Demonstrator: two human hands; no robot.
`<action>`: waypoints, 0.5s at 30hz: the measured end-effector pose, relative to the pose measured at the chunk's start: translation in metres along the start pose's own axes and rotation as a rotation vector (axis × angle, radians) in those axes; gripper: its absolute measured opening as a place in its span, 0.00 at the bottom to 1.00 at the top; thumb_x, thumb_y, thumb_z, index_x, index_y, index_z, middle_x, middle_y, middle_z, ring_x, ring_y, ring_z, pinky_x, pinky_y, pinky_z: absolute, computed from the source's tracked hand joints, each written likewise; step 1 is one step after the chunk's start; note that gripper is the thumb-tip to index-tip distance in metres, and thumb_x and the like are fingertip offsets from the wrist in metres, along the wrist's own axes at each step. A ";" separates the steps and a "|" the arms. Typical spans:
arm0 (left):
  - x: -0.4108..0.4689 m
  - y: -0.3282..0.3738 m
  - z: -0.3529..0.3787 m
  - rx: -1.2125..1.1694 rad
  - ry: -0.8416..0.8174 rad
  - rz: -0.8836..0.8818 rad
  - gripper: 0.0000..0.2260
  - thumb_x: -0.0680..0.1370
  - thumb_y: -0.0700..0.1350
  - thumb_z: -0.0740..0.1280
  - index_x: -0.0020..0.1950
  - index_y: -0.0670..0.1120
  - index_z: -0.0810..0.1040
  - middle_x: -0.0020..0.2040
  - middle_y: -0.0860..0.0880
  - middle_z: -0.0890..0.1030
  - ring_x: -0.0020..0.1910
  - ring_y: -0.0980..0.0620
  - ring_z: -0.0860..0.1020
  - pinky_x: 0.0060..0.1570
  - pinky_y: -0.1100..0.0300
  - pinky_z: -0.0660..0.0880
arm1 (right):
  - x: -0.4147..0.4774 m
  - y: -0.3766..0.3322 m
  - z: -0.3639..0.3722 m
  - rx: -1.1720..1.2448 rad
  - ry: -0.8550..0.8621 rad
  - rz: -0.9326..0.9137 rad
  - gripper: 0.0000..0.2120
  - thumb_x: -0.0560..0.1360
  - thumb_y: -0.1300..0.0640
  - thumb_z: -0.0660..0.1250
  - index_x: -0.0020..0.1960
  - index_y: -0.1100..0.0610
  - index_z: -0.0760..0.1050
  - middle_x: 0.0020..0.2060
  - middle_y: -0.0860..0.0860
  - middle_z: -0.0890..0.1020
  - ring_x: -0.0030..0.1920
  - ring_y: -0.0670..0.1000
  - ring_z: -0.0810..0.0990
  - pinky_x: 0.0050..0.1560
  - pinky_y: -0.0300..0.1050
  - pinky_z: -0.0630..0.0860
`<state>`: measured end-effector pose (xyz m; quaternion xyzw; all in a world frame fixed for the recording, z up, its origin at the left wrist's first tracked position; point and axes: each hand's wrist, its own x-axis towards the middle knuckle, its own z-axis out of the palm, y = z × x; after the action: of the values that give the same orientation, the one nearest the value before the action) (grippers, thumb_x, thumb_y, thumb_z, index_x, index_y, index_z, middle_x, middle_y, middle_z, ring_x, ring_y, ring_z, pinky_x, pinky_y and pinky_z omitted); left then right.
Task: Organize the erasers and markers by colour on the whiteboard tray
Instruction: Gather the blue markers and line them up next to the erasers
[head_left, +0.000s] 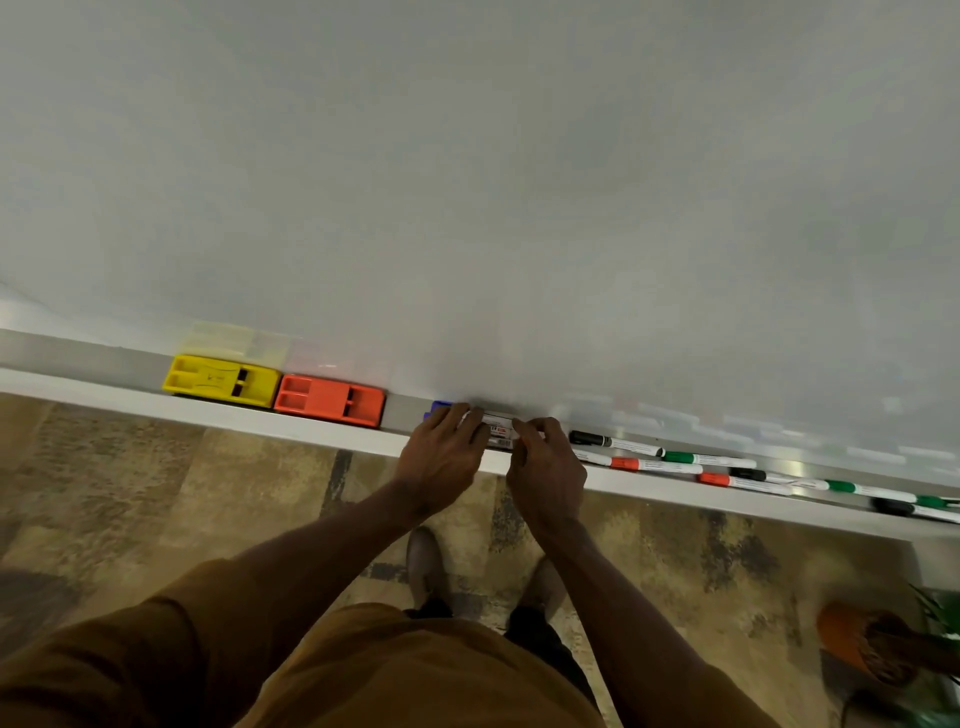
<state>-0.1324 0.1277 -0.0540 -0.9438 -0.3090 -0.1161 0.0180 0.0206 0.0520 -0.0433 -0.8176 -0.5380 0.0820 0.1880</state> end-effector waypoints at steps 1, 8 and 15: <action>-0.003 0.007 0.003 -0.016 -0.002 -0.008 0.13 0.75 0.38 0.68 0.58 0.38 0.84 0.60 0.37 0.84 0.60 0.37 0.82 0.59 0.43 0.80 | 0.000 0.000 0.001 -0.004 -0.009 -0.008 0.16 0.73 0.65 0.73 0.59 0.54 0.83 0.52 0.51 0.81 0.45 0.54 0.83 0.33 0.48 0.78; -0.033 0.020 0.031 -0.062 -0.100 -0.033 0.28 0.83 0.51 0.66 0.79 0.36 0.68 0.80 0.35 0.67 0.80 0.38 0.65 0.78 0.44 0.66 | 0.003 0.003 0.002 0.006 -0.021 -0.030 0.15 0.73 0.65 0.73 0.58 0.56 0.83 0.52 0.53 0.82 0.46 0.55 0.83 0.35 0.47 0.78; -0.036 0.021 0.030 -0.041 -0.177 -0.030 0.33 0.85 0.55 0.61 0.83 0.37 0.59 0.83 0.36 0.58 0.84 0.39 0.56 0.81 0.45 0.55 | 0.006 0.006 0.004 0.016 -0.043 -0.043 0.15 0.74 0.64 0.71 0.60 0.55 0.83 0.53 0.52 0.82 0.50 0.55 0.83 0.38 0.45 0.77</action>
<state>-0.1424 0.0929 -0.0908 -0.9458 -0.3208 -0.0388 -0.0306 0.0267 0.0566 -0.0488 -0.8025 -0.5585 0.0999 0.1846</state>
